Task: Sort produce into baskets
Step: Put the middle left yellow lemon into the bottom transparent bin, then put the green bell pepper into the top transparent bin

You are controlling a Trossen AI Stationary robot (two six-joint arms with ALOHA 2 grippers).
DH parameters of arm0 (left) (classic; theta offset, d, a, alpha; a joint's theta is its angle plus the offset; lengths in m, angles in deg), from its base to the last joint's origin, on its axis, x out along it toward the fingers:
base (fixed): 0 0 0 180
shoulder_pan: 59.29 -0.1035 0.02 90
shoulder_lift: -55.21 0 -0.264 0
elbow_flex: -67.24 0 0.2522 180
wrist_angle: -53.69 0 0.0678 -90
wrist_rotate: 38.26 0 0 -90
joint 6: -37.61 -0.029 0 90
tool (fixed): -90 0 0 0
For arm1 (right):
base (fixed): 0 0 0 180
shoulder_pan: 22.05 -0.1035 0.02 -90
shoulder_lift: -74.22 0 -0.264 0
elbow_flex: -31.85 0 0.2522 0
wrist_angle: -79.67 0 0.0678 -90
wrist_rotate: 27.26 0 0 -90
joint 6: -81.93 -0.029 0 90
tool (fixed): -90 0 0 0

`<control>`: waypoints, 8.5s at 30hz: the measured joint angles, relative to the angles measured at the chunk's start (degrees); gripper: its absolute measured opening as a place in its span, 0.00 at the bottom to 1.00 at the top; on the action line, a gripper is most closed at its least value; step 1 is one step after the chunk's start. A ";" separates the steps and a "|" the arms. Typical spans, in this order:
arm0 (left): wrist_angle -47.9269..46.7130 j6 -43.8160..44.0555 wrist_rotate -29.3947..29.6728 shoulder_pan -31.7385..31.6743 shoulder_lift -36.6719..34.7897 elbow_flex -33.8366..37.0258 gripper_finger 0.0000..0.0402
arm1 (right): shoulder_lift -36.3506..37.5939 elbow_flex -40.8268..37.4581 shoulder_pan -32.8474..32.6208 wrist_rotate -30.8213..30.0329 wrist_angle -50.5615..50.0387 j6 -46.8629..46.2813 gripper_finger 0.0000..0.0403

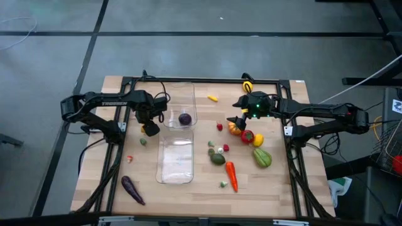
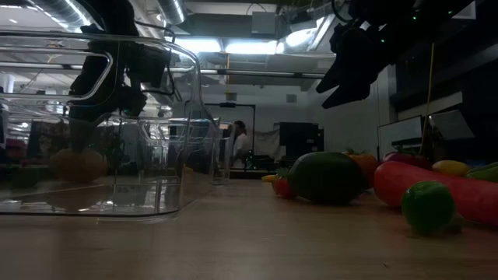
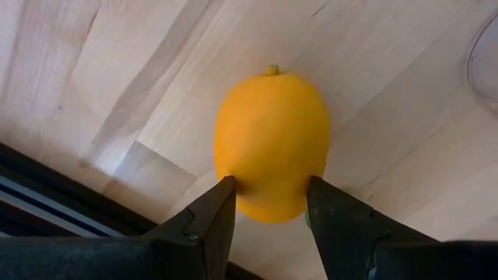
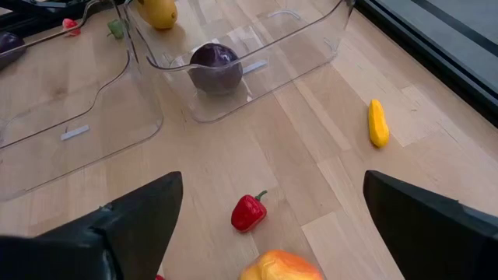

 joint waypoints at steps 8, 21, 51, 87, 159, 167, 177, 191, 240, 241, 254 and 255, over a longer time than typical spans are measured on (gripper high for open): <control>0.41 -0.08 0.04 0.00 -0.08 0.14 0.38 | -0.02 0.00 0.00 0.00 0.00 0.00 0.98; 2.40 0.77 0.02 0.13 -0.22 2.12 0.42 | -0.02 0.00 0.00 0.00 0.00 0.00 0.98; 5.35 -3.95 1.92 0.11 -0.03 1.64 0.51 | -0.02 0.00 -0.02 0.00 0.00 0.00 0.98; 10.24 13.81 -6.34 21.02 -0.04 -23.96 0.53 | -0.02 0.00 0.00 -0.01 0.00 -0.02 0.98; 15.42 15.71 -4.31 27.87 17.88 -26.25 0.70 | -0.02 0.00 0.00 -0.02 0.13 -0.02 0.98; 10.05 17.02 -4.04 26.13 12.42 -28.05 0.70 | -0.02 0.00 0.00 -0.02 0.23 -0.02 0.98; -13.17 20.25 -2.18 24.74 4.31 -26.48 0.70 | -0.02 0.00 0.00 -0.02 0.22 -0.02 0.98; -8.58 29.53 -1.92 24.74 0.07 -6.48 0.70 | -0.02 0.00 0.00 -0.02 0.17 -0.02 0.98; 12.31 36.26 -2.89 24.74 -0.04 13.42 0.39 | -0.02 0.00 0.00 -0.02 0.17 -0.02 0.98; 12.30 36.24 -2.95 24.74 -0.18 13.42 0.38 | -0.02 0.00 0.00 -0.02 0.17 -0.02 0.98; 5.88 36.17 -2.94 24.74 -4.85 10.51 0.29 | -0.02 0.00 0.00 -0.02 0.30 -0.02 0.98; 5.03 36.27 -2.95 24.74 -5.59 10.20 0.29 | -0.02 0.00 0.00 -0.02 0.24 -0.02 0.98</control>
